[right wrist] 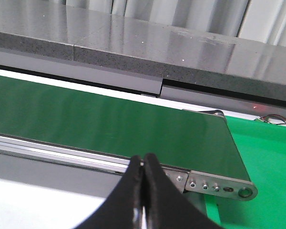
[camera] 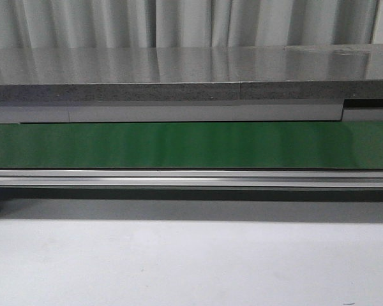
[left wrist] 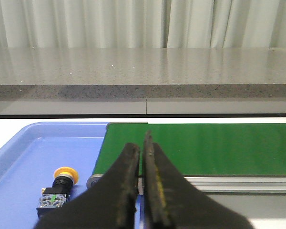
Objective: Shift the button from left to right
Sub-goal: 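Move the left gripper over the yellow push-button in the blue tray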
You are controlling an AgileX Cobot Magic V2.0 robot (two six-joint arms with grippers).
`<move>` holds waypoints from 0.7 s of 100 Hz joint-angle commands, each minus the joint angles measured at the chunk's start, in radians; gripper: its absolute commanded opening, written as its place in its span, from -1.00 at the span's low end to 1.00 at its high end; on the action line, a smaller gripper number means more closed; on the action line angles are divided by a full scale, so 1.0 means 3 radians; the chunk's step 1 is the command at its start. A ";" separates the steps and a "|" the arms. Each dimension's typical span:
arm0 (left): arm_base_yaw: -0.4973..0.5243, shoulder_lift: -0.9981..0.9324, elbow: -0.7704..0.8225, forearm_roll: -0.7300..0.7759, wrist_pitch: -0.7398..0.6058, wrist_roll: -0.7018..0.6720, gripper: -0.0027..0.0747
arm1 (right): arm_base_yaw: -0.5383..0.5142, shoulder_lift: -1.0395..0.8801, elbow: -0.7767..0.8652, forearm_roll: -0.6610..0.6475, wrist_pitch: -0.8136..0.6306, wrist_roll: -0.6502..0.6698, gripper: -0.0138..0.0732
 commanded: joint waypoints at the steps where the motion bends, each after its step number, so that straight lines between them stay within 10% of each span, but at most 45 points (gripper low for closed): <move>1: 0.0008 -0.0121 0.0133 -0.0012 -0.0288 -0.0036 -0.92 | -0.0022 -0.0050 -0.0001 -0.0038 -0.0297 -0.0012 -0.96; 70: 0.0008 -0.0055 -0.0074 -0.0145 -0.0267 -0.0036 -0.92 | -0.0022 -0.0050 -0.0001 -0.0038 -0.0297 -0.0012 -0.96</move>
